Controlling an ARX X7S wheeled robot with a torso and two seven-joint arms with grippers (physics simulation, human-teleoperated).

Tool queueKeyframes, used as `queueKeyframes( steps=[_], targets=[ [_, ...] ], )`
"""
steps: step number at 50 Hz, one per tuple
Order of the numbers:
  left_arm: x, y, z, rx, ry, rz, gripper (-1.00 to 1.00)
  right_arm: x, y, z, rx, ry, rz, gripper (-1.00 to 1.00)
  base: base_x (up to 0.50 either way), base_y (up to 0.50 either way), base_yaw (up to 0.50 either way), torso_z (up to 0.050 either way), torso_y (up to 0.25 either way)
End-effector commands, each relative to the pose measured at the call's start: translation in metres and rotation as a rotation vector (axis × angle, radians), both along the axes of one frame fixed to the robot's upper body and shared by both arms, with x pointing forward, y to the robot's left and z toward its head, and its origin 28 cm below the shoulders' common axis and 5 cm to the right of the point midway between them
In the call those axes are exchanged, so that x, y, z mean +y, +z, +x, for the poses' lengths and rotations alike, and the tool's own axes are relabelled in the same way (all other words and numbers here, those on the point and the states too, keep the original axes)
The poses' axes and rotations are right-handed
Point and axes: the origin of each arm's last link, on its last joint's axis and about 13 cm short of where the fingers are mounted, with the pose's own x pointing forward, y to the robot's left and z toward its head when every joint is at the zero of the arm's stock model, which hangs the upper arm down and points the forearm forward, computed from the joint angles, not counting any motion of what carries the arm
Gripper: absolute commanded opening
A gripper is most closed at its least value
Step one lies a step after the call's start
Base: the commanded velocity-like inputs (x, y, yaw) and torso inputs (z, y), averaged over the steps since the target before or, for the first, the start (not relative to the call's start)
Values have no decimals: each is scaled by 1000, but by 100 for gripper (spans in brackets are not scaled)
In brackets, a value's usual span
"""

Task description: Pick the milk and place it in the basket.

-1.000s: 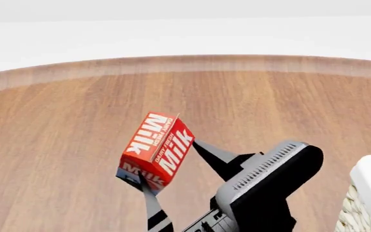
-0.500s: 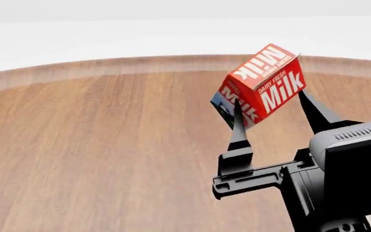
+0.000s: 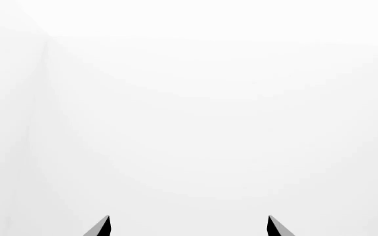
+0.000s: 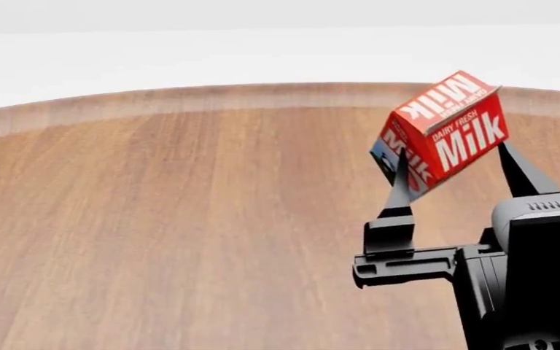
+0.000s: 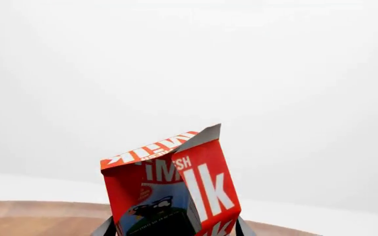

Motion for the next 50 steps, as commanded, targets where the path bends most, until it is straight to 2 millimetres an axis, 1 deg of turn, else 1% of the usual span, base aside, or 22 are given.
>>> queueKeyframes(
  steps=[1, 6, 7, 8, 9, 10, 11, 12, 13, 14, 15, 21, 22, 23, 24, 25, 27, 31, 36, 41, 47, 50],
  targets=[
    [1, 2, 1, -21, 3, 1, 100, -4, 10, 2, -76, -47, -24, -100, 0, 0, 0, 0, 0],
    [1, 2, 1, -21, 3, 1, 100, -4, 10, 2, -76, -47, -24, -100, 0, 0, 0, 0, 0],
    [1, 2, 1, -20, 3, 1, 100, -5, 12, 2, -81, -42, -26, -100, 0, 0, 0, 0, 10],
    [1, 1, 1, -19, 3, 0, 100, -6, 17, 2, -90, -39, -35, -100, 0, 0, 0, 0, 0],
    [1, 1, 1, -19, 3, 1, 100, -7, 27, 1, -107, -24, -54, -100, 0, 0, 0, 0, 0],
    [1, 1, 1, -19, 3, 0, 100, -8, 29, 1, -110, -23, -55, -100, 0, 0, 0, 10, 0],
    [1, 0, 1, -16, 2, 0, 100, -11, 48, 1, -142, -11, -41, -100, 0, 0, 0, 0, 0],
    [1, -1, 1, -16, 3, 1, 100, -12, 55, 1, -153, -5, -61, -100, 0, 0, 0, 0, 0],
    [1, -1, 1, -16, 2, 1, 100, -12, 59, 1, -154, -7, -46, -100, 0, 0, 0, 0, 11],
    [1, -1, 1, -15, 2, 1, 100, -13, 67, 1, -165, 14, -30, -100, 0, 0, 0, 0, 0],
    [2, -1, 1, -13, 2, -2, 100, -15, 85, 1, -178, 31, -19, -100, 0, 0, 0, 0, 0],
    [2, -2, 1, -11, 4, 1, 100, -24, 129, -4, -221, 71, -39, -100, 0, 0, 0, 0, 2],
    [2, -2, 0, -11, 5, 1, 100, -25, 132, -5, -231, 63, -67, -100, 0, 0, 0, 0, 0],
    [2, -1, 0, -13, 6, 0, 100, -29, 144, -7, -248, 73, -95, -100, 0, 0, 0, 0, 0],
    [2, -1, 0, -13, 6, 0, 100, -30, 147, -8, -250, 68, -102, -100, 0, 0, 0, 0, 0],
    [2, -1, 0, -14, 6, -1, 100, -35, 159, -12, -263, 73, -124, -100, 0, 0, 0, 0, 0],
    [2, -2, 1, -12, 5, -2, 100, -39, 168, -16, -268, 76, -130, -100, 0, 0, 0, 5, 5],
    [1, -2, 1, -12, 4, -3, 100, -46, 182, -26, -277, 78, -152, -100, 0, 0, 0, 0, 0],
    [1, -2, 2, -11, 3, -4, 100, -53, 193, -37, -283, 82, -181, -100, 0, 0, 0, 0, 2],
    [2, -2, 2, -9, 5, -6, 100, -63, 207, -57, -306, 62, -196, -100, 0, 0, 0, 0, 0],
    [2, -1, 2, -12, 4, -7, 100, -78, 214, -79, -337, 5, -202, -100, 0, 0, 0, 0, 2],
    [2, -1, 1, -12, 2, -6, 100, -83, 215, -85, -336, -5, -203, -100, 0, 0, 0, 0, 0]
  ],
)
